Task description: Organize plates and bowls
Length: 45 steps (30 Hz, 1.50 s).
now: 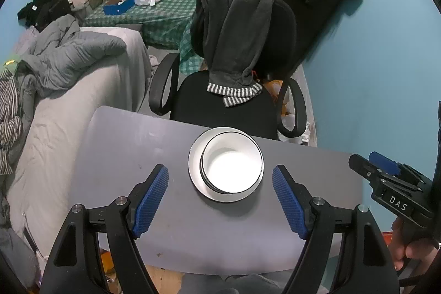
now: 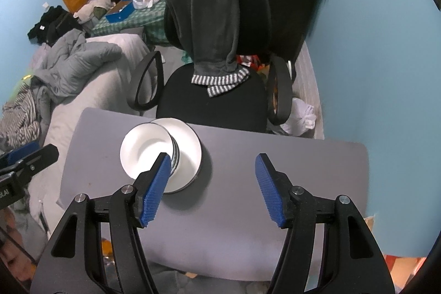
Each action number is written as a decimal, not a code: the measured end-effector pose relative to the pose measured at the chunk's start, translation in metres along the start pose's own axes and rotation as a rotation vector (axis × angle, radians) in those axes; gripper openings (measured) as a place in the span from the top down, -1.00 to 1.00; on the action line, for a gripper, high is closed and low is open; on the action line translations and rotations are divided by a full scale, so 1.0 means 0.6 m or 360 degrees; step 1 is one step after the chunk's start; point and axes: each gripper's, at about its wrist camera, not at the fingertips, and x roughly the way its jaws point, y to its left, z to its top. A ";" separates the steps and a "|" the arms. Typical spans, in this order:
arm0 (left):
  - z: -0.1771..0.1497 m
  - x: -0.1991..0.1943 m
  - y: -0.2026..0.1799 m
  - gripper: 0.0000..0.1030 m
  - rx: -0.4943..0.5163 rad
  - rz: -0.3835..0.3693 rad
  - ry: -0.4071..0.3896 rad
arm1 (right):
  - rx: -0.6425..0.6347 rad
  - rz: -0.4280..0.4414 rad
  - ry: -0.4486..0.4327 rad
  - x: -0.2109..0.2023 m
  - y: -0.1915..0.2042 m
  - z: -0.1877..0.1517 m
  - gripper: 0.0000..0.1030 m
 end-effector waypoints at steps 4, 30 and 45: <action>0.004 0.001 0.001 -0.54 -0.0024 0.0008 -0.0016 | 0.0017 0.0022 0.0008 0.002 -0.003 -0.004 -0.21; 0.003 -0.009 -0.014 -0.54 0.0060 -0.0010 -0.0037 | 0.0009 0.0029 0.0004 -0.006 0.009 0.002 -0.21; 0.000 -0.011 -0.028 -0.54 0.0093 -0.0085 -0.0003 | -0.0013 0.0024 0.0020 -0.005 0.018 0.004 -0.21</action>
